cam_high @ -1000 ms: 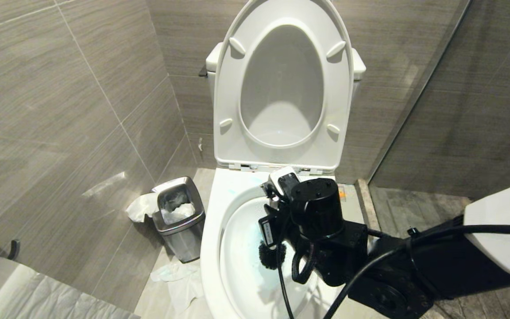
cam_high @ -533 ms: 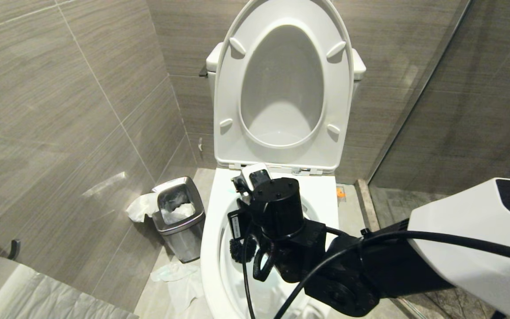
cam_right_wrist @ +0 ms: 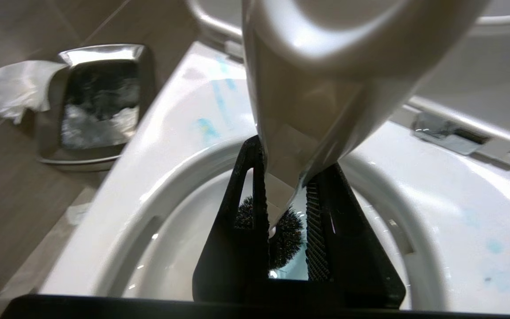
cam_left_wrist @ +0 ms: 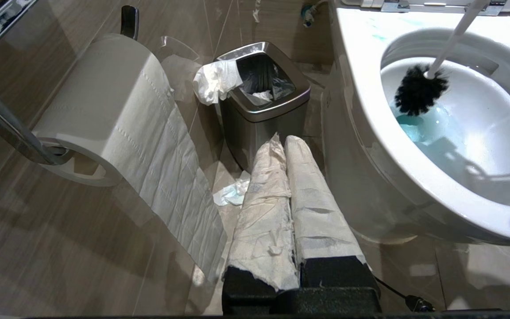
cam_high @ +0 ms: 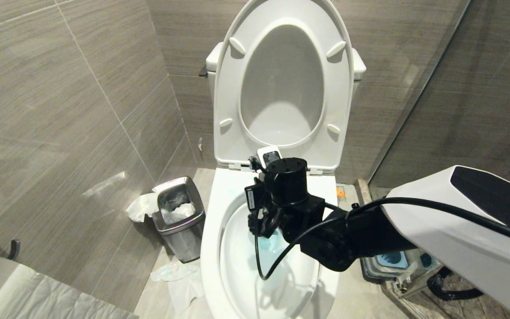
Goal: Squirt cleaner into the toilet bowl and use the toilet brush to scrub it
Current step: Scrub the toilet bowl
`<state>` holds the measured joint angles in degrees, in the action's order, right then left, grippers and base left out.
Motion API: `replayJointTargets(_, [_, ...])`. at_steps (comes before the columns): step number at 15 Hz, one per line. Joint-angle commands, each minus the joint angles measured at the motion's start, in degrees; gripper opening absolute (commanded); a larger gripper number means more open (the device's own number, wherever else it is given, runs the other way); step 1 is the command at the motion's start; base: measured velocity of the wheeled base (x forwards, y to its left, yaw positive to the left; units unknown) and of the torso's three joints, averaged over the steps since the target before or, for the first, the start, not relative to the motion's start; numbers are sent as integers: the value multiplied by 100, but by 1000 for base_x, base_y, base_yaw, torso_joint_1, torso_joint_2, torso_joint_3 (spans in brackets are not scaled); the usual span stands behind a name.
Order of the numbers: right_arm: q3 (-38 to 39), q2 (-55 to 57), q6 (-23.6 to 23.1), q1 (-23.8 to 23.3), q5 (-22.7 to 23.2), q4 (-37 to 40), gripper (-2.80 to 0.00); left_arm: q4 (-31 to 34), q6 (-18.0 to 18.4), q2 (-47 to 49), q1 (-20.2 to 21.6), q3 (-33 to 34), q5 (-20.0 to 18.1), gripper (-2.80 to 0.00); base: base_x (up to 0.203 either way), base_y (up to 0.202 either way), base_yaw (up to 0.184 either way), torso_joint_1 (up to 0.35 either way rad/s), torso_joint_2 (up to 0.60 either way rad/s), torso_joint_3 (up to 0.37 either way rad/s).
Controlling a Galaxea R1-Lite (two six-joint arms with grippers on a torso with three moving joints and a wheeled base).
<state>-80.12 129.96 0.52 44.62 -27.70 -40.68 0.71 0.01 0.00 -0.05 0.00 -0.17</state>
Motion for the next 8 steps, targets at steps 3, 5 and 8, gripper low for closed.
replayJointTargets(3, [286, -255, -54, -353, 25, -19, -280, 0, -1, 0, 5, 9, 0, -280, 0, 0, 0, 0, 0, 0])
replayJointTargets(5, [713, -617, -94, -366, 121, -13, -280, 0, -1, 0, 4, 9, 0, -280, 0, 0, 0, 0, 0, 0])
replayJointTargets(8, [1335, -1300, -100, -340, 468, 59, -280, 0, -1, 0, 4, 9, 0, -280, 0, 0, 0, 0, 0, 0])
